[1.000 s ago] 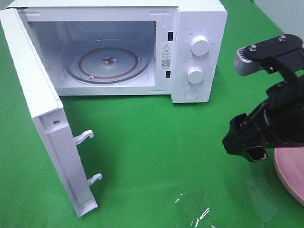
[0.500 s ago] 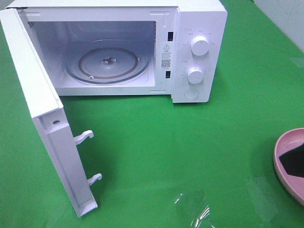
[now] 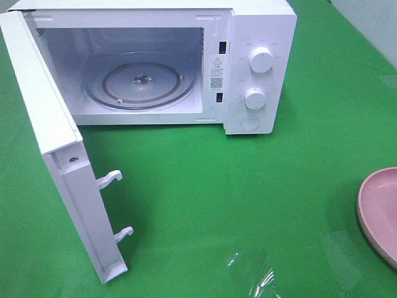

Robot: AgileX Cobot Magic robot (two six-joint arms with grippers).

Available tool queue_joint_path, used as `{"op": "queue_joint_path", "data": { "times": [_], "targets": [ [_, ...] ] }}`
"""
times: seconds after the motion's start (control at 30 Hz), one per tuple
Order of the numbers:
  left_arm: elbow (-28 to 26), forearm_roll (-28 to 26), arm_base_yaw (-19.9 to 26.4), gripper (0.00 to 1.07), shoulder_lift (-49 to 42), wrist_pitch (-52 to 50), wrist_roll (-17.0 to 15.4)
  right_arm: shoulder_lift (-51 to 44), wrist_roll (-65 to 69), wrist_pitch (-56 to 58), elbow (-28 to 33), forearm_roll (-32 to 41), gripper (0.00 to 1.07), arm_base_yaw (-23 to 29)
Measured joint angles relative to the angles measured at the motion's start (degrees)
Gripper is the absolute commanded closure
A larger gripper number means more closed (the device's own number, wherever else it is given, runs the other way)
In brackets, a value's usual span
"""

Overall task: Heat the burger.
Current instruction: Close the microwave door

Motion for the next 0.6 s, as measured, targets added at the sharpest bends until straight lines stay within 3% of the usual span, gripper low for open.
{"op": "queue_joint_path", "data": {
  "times": [0.4, 0.6],
  "targets": [
    [0.0, 0.0, 0.0, 0.08, 0.0, 0.0, 0.0, -19.14, -0.06, -1.03, 3.67, 1.89, 0.31, -17.3],
    [0.0, 0.0, 0.0, 0.08, 0.0, 0.0, 0.0, -23.72, -1.49, -2.81, 3.67, 3.61, 0.31, -21.49]
  ]
}}
